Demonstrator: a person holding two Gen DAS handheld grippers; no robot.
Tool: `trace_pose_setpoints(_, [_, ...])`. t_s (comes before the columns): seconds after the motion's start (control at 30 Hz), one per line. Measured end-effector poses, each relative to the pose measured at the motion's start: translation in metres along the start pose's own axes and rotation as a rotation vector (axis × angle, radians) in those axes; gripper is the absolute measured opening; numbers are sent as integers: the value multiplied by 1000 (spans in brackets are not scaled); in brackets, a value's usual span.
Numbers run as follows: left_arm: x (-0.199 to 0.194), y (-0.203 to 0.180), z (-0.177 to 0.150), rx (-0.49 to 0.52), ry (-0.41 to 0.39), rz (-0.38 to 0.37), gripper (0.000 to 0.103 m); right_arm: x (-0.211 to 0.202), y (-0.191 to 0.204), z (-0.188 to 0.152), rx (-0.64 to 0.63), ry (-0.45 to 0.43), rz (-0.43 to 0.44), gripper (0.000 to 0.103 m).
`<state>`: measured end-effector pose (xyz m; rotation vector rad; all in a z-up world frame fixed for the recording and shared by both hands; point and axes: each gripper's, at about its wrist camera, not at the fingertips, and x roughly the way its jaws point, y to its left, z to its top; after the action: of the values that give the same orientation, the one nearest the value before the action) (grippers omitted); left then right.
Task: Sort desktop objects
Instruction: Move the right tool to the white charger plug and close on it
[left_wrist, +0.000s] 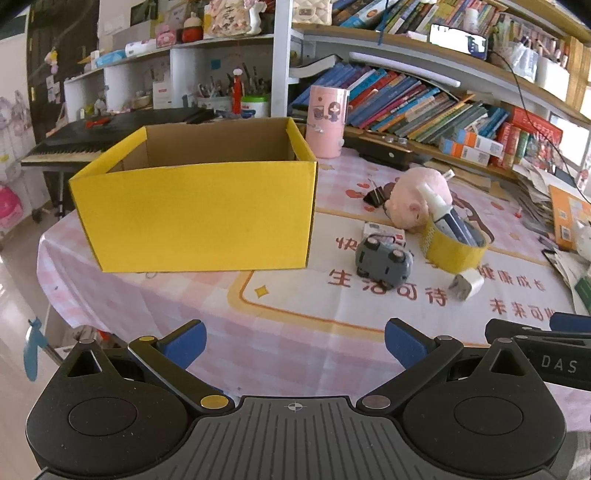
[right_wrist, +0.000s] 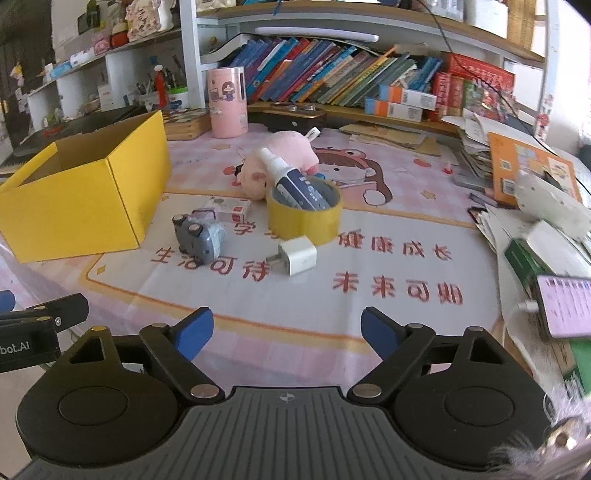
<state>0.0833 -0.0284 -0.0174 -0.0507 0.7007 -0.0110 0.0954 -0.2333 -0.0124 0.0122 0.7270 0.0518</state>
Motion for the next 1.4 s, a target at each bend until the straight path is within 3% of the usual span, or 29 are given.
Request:
trace_pose_setpoints(0.43, [19, -20, 11, -43, 21, 95, 103, 55, -14, 25, -118, 89, 81, 68])
trace_pose_setpoints(1.03, [40, -39, 27, -90, 43, 177, 103, 110, -20, 47, -231, 163, 172, 67])
trace_pose_setpoints(1.1, [43, -41, 28, -91, 45, 178, 103, 112, -21, 49, -239, 164, 197, 63])
trace_pose_setpoints(1.23, [47, -48, 30, -81, 49, 168, 103, 111, -22, 50, -265, 154, 236, 41])
trace_pose_setpoints(1.4, [53, -56, 35, -67, 46, 148, 103, 110, -30, 55, -262, 159, 247, 40])
